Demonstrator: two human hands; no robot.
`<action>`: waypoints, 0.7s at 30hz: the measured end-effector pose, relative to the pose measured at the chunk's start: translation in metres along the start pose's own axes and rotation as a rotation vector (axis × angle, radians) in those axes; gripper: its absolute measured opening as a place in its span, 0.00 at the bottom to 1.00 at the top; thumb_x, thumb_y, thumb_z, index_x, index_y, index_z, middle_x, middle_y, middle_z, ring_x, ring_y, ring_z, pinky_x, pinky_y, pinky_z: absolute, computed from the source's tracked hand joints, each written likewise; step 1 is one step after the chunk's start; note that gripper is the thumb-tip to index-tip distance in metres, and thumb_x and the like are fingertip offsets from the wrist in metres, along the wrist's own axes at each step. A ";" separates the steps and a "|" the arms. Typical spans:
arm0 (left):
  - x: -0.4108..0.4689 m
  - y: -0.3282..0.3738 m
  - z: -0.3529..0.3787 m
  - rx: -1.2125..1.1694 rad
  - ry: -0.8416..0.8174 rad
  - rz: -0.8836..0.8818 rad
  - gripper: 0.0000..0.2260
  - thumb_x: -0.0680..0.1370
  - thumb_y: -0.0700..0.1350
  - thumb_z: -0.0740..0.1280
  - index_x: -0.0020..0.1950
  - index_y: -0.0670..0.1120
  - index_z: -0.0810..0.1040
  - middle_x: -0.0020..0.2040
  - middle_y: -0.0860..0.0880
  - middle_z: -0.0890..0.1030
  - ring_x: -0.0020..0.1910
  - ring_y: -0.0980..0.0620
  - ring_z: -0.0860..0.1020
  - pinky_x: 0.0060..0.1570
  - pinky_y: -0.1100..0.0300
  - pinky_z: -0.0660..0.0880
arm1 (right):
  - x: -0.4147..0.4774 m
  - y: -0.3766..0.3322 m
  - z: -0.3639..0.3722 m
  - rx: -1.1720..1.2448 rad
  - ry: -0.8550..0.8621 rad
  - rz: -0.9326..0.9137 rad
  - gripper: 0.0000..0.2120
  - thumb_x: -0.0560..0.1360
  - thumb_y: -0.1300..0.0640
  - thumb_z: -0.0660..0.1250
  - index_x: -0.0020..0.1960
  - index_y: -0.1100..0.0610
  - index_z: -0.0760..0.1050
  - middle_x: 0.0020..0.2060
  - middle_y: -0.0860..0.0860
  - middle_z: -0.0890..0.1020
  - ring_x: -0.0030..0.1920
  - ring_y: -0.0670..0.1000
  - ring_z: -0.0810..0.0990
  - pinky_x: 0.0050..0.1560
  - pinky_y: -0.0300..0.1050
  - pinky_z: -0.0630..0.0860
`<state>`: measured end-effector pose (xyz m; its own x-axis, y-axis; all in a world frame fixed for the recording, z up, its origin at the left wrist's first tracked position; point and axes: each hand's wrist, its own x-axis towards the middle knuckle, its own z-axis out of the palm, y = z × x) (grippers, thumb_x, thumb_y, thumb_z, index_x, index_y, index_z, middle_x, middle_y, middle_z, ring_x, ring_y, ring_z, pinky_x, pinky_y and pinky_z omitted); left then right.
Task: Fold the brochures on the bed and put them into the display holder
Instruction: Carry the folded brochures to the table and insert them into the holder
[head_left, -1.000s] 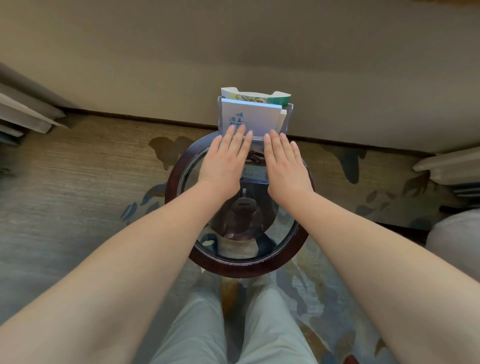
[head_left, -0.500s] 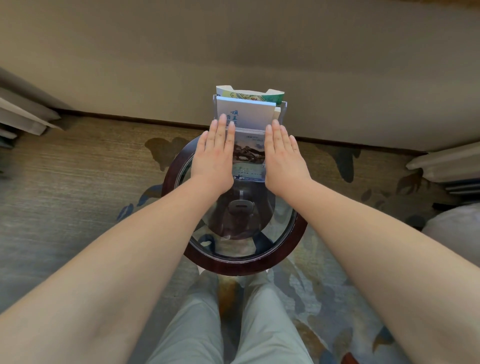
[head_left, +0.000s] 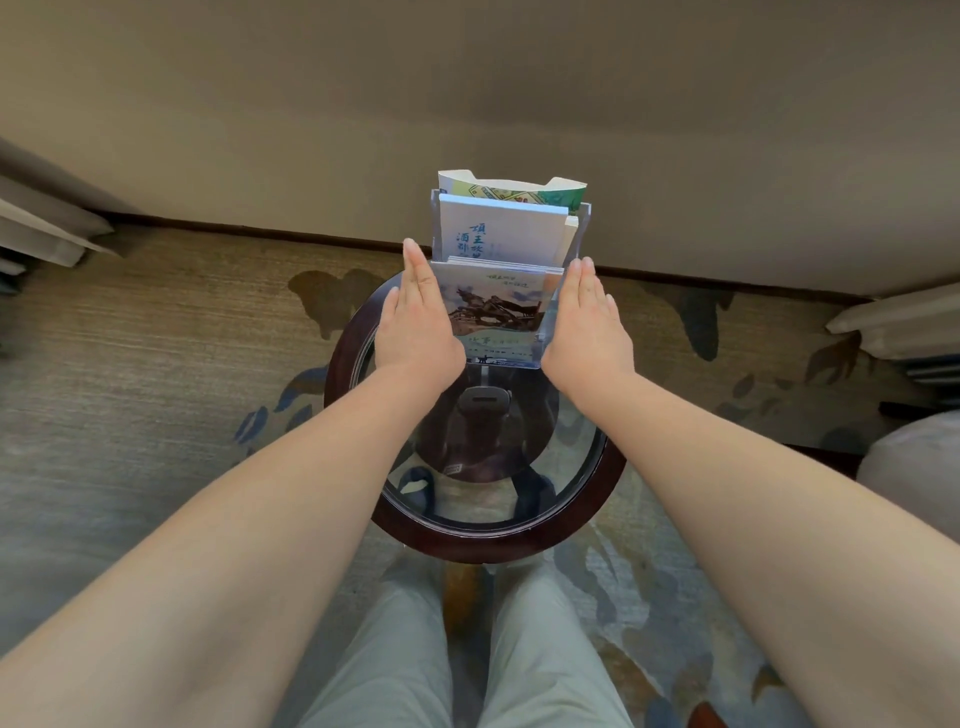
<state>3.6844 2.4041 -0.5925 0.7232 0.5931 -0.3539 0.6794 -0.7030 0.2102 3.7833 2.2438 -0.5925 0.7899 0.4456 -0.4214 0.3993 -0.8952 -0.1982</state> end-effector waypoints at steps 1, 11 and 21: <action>0.003 -0.002 0.001 -0.028 -0.013 -0.031 0.59 0.74 0.49 0.77 0.79 0.47 0.28 0.83 0.45 0.56 0.80 0.44 0.61 0.75 0.47 0.68 | 0.002 -0.001 0.000 0.030 0.000 0.010 0.56 0.73 0.56 0.78 0.85 0.55 0.41 0.84 0.53 0.46 0.84 0.54 0.49 0.80 0.54 0.53; 0.029 -0.010 0.007 -0.010 -0.148 0.046 0.50 0.77 0.47 0.74 0.83 0.47 0.37 0.83 0.46 0.55 0.80 0.44 0.60 0.75 0.45 0.68 | 0.014 0.007 0.003 -0.021 0.051 -0.072 0.54 0.73 0.56 0.78 0.84 0.56 0.43 0.84 0.53 0.51 0.83 0.54 0.53 0.78 0.52 0.58; 0.033 -0.021 -0.004 -0.020 -0.185 0.014 0.52 0.74 0.47 0.74 0.83 0.50 0.36 0.80 0.47 0.62 0.76 0.42 0.68 0.65 0.43 0.78 | 0.020 -0.008 0.005 -0.007 0.050 -0.084 0.55 0.73 0.55 0.79 0.84 0.57 0.42 0.84 0.54 0.50 0.83 0.53 0.54 0.76 0.51 0.65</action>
<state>3.6951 2.4401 -0.6046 0.6986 0.4999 -0.5118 0.6732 -0.7017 0.2335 3.7939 2.2603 -0.6035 0.7754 0.5194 -0.3590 0.4685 -0.8545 -0.2244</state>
